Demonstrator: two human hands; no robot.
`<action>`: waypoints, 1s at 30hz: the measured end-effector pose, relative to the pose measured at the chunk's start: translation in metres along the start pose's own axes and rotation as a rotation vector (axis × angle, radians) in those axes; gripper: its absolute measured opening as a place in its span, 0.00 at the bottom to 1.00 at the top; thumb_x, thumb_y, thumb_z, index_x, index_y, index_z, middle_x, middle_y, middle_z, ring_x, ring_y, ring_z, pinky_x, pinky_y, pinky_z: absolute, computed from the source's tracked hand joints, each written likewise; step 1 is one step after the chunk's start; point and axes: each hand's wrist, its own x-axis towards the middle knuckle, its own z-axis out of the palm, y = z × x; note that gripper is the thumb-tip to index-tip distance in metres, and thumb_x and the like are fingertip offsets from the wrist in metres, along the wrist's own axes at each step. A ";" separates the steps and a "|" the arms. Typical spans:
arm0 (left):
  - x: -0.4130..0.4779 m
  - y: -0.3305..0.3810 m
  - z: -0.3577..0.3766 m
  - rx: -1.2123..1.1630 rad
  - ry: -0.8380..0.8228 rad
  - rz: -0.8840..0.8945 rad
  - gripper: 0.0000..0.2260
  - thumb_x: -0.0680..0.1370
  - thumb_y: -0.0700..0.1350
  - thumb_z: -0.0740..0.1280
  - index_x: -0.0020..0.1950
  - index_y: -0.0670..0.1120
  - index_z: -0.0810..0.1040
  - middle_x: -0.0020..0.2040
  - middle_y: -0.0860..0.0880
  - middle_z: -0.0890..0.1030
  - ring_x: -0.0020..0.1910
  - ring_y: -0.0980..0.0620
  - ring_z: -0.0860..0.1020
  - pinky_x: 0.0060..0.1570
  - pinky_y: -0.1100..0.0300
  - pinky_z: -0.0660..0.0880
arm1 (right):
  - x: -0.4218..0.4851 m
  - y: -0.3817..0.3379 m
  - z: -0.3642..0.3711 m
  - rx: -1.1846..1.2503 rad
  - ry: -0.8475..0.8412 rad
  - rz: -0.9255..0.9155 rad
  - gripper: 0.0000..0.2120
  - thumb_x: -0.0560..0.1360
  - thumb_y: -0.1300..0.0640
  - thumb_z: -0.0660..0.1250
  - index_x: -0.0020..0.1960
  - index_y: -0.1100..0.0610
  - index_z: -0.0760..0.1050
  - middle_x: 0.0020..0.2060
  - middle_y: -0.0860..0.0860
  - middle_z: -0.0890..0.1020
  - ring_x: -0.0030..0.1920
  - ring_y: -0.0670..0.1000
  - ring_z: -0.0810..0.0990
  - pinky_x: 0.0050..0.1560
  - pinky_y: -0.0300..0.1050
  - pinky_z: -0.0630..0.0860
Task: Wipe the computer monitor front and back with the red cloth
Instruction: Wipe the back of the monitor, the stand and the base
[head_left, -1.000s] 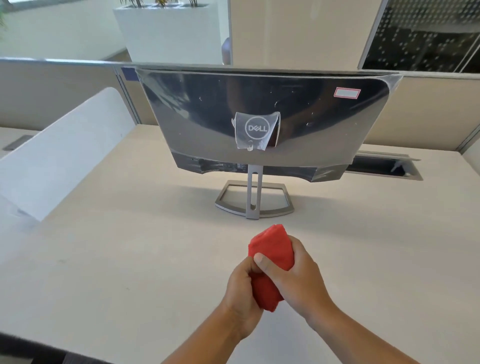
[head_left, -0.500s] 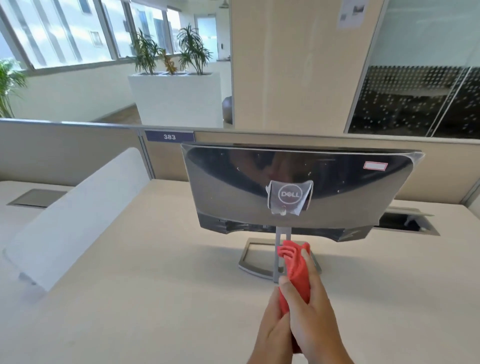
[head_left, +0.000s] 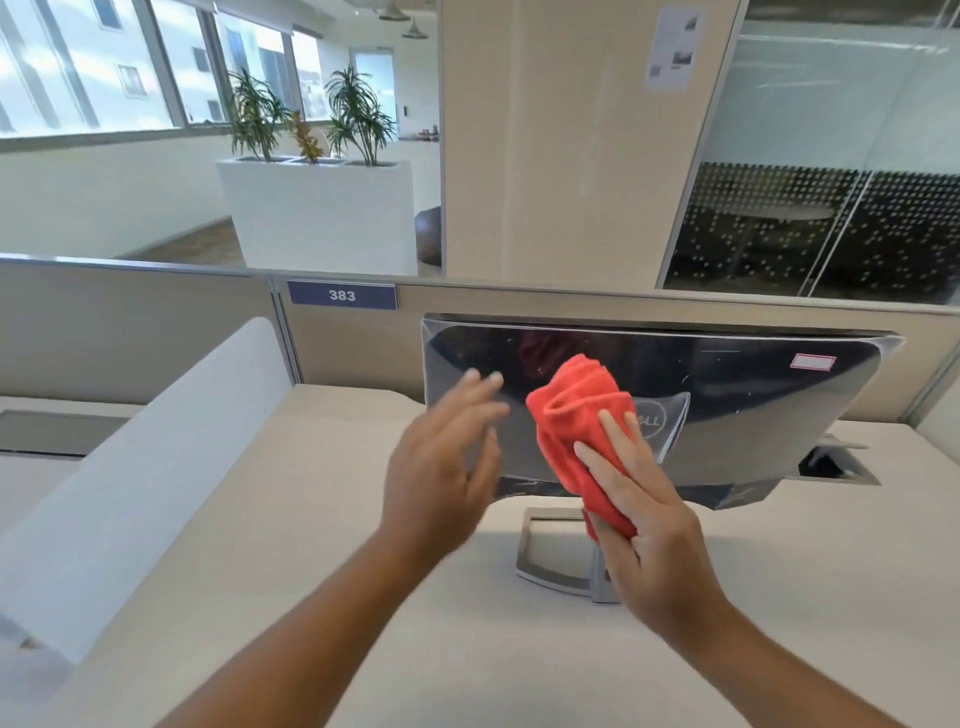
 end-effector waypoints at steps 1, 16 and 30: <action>0.015 -0.008 -0.003 0.052 0.045 0.029 0.15 0.80 0.44 0.60 0.62 0.44 0.80 0.71 0.50 0.74 0.74 0.55 0.67 0.71 0.63 0.63 | 0.008 0.005 0.001 -0.076 -0.014 -0.078 0.21 0.80 0.60 0.63 0.72 0.60 0.70 0.76 0.56 0.65 0.78 0.60 0.58 0.74 0.58 0.65; 0.082 -0.057 0.016 0.263 0.151 0.127 0.16 0.83 0.45 0.58 0.65 0.40 0.79 0.66 0.44 0.79 0.70 0.45 0.73 0.72 0.48 0.66 | 0.093 0.056 0.044 -0.726 -0.164 -0.491 0.26 0.79 0.48 0.65 0.76 0.48 0.66 0.78 0.56 0.61 0.79 0.62 0.55 0.75 0.65 0.58; 0.078 -0.063 0.020 0.248 0.243 0.198 0.16 0.84 0.44 0.58 0.64 0.39 0.80 0.65 0.43 0.80 0.68 0.44 0.74 0.70 0.46 0.68 | 0.062 0.079 0.051 -0.710 0.069 -0.263 0.36 0.76 0.60 0.67 0.80 0.58 0.55 0.80 0.57 0.51 0.80 0.62 0.49 0.78 0.63 0.48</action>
